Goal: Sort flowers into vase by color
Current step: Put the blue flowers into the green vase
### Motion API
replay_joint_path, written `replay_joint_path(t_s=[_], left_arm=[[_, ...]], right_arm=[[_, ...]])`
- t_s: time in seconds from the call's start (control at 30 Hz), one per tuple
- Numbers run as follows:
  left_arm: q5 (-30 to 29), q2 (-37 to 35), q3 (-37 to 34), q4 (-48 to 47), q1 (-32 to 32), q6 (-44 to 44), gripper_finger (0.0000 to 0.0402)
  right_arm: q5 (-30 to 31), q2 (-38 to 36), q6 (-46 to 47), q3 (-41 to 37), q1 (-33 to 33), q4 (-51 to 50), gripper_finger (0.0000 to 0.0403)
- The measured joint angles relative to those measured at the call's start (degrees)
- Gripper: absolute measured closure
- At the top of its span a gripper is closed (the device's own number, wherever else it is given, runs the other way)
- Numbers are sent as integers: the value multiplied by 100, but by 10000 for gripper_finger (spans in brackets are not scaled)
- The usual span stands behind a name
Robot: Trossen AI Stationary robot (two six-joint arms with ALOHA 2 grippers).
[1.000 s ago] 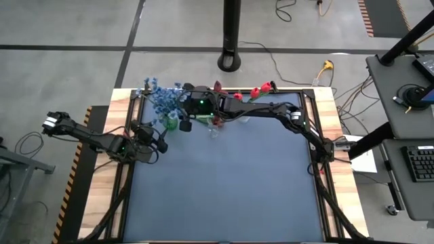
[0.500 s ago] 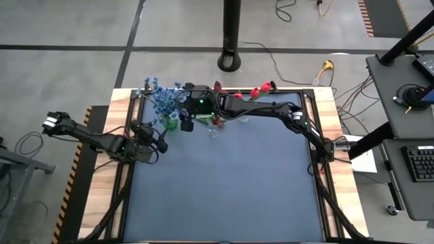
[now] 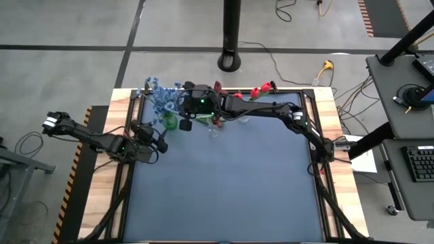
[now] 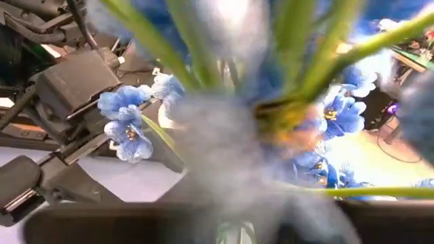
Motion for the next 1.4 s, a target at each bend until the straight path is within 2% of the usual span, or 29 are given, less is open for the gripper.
replay_joint_path(t_s=[0.07,0.13,1.03,1.2,1.4], left_arm=[[0,-1,0,0,0,-1,123],[0,-1,0,0,-2,0,123],[-1,-2,-23,18,0,-26,123],[-368,-2,-220,27,1,-391,123],[-412,-2,-389,228,2,-458,123]], right_arm=[[-2,0,-17,0,0,24,379],[-2,0,-50,0,0,59,386],[-7,129,-41,-2,-20,245,390],[-11,131,-127,-2,-30,241,390],[-11,133,-205,-4,-44,185,390]])
